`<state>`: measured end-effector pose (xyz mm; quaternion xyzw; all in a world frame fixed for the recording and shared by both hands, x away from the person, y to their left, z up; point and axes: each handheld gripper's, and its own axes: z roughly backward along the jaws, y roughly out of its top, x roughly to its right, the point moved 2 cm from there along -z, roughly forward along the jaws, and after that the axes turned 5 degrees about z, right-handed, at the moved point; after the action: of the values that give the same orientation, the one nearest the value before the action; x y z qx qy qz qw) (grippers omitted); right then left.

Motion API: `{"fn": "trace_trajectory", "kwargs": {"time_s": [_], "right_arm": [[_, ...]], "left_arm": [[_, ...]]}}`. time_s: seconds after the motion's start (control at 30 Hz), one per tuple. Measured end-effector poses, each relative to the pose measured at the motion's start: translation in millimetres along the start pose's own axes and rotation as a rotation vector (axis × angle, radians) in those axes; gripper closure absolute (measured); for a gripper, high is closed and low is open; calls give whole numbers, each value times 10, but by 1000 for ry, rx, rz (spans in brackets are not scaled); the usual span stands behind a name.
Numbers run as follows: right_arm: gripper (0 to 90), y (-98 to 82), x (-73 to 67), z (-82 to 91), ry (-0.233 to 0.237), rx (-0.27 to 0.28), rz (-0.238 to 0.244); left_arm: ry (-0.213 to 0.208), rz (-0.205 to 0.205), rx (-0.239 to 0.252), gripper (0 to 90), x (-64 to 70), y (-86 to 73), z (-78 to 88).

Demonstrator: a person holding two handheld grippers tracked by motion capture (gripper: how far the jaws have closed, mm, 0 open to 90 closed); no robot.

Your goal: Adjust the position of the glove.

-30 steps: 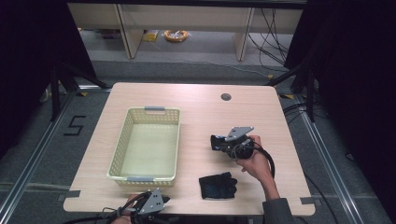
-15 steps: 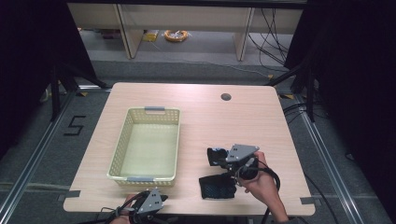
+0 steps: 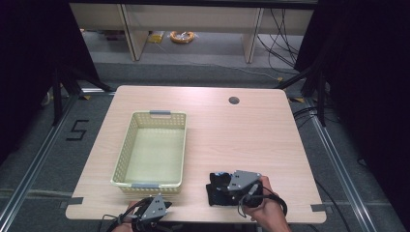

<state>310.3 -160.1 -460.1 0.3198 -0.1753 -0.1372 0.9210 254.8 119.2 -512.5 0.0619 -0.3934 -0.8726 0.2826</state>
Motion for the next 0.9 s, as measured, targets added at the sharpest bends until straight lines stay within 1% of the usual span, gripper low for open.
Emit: {"fn": "trace_trajectory", "kwargs": {"time_s": [0.03, 0.07, 0.1, 0.13, 0.17, 0.2, 0.23, 0.3, 0.33, 0.37, 0.4, 0.47, 0.5, 0.53, 0.57, 0.6, 0.7, 0.73, 0.77, 0.8, 0.83, 0.87, 0.9], "right_arm": [[854, -8, -27, -8, 2, -7, 5], [854, -10, -49, -10, 10, -11, 1], [854, -15, -70, -15, 15, -16, -1], [854, -17, -85, -26, 13, -14, 4], [854, -23, -110, -32, 6, -25, -1], [853, -23, -126, -39, 3, -26, 1], [853, -22, -138, -43, 11, -27, 13], [853, -22, -164, -55, 4, -31, 17], [853, -26, -174, -65, 6, -42, 22], [852, -31, -185, -75, 4, -43, 17], [852, -42, -194, -94, 9, -45, 18], [851, -60, -219, -132, 18, -57, 15], [850, -72, -234, -157, 22, -62, 12], [849, -80, -245, -178, 28, -71, 14], [848, -88, -246, -191, 35, -79, 20], [848, -101, -256, -214, 29, -87, 4], [843, -121, -273, -252, 50, -100, -1], [840, -129, -278, -267, 42, -101, -4], [837, -138, -278, -278, 41, -108, -1], [830, -147, -278, -289, 65, -116, -2], [823, -153, -271, -301, 85, -113, 2], [804, -164, -282, -307, 60, -108, -21], [781, -171, -280, -309, 63, -112, -32]], "left_arm": [[-1, -1, -1, 240, 1, 1, 0], [-3, 33, 7, 240, 22, -5, -10], [-7, 41, 9, 240, 28, -7, -14], [-1, 21, -3, 241, 12, -5, -6], [0, -2, -2, 241, 0, 0, -2], [0, -1, -2, 241, 0, -1, -2], [1, -1, -2, 242, 0, -1, -1], [-6, 24, -7, 242, 12, -9, -10], [2, 11, -11, 242, 6, -8, -4], [1, 2, -1, 243, 6, -3, -10], [2, 3, 1, 243, 8, -3, -11], [-3, 32, 0, 243, 20, -11, -23], [7, 29, 0, 244, 18, -10, -19], [-1, 33, 0, 245, 22, -12, -24], [4, 29, 0, 245, 20, -12, -22], [7, 26, 0, 246, 21, -11, -19], [-4, 24, -1, 247, 26, -11, -16], [-6, 40, 11, 246, 37, -12, -27], [-8, 23, -5, 247, 28, -14, -19], [-8, 4, -6, 247, 19, -10, -16], [-9, 5, -7, 247, 21, -10, -16], [-9, 4, -7, 247, 21, -10, -17], [-3, -2, -13, 247, 14, -11, -16]]}}
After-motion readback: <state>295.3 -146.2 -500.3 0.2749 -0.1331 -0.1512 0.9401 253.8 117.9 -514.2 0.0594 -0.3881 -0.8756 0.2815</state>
